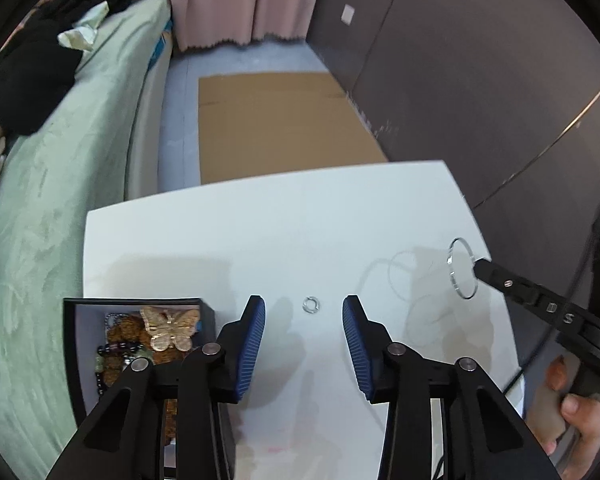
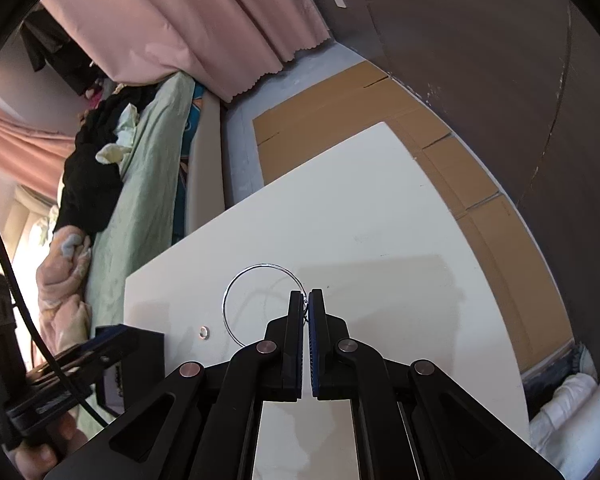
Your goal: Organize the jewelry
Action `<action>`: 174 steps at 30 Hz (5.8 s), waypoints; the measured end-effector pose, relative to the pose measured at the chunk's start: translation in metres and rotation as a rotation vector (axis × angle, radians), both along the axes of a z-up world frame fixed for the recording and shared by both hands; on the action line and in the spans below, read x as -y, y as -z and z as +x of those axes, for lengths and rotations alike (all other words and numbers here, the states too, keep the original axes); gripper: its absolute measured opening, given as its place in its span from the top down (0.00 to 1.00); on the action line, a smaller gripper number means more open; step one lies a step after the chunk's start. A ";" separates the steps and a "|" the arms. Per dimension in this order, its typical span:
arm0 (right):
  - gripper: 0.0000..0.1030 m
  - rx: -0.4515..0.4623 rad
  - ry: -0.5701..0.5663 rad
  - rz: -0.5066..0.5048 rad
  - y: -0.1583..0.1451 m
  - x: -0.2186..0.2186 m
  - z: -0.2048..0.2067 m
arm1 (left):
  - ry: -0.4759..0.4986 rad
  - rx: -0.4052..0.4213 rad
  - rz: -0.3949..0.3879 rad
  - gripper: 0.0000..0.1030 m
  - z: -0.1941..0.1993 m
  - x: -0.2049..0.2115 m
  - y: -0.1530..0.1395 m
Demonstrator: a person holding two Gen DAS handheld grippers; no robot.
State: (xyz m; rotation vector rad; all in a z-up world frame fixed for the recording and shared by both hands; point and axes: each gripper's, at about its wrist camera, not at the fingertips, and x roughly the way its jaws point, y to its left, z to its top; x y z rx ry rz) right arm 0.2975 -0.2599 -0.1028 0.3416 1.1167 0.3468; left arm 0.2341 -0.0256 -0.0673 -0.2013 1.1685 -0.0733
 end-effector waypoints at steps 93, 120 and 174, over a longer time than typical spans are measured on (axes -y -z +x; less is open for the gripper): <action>0.97 0.100 -0.318 0.276 -0.024 -0.168 -0.065 | -0.350 0.274 -0.171 0.28 -0.128 -0.142 -0.041; 0.21 0.202 -0.294 0.034 -0.048 -0.131 -0.124 | -0.319 0.418 -0.100 0.08 -0.189 -0.132 -0.071; 0.00 0.417 -0.048 -0.096 -0.083 -0.036 -0.219 | -0.121 0.638 0.135 0.00 -0.258 -0.034 -0.108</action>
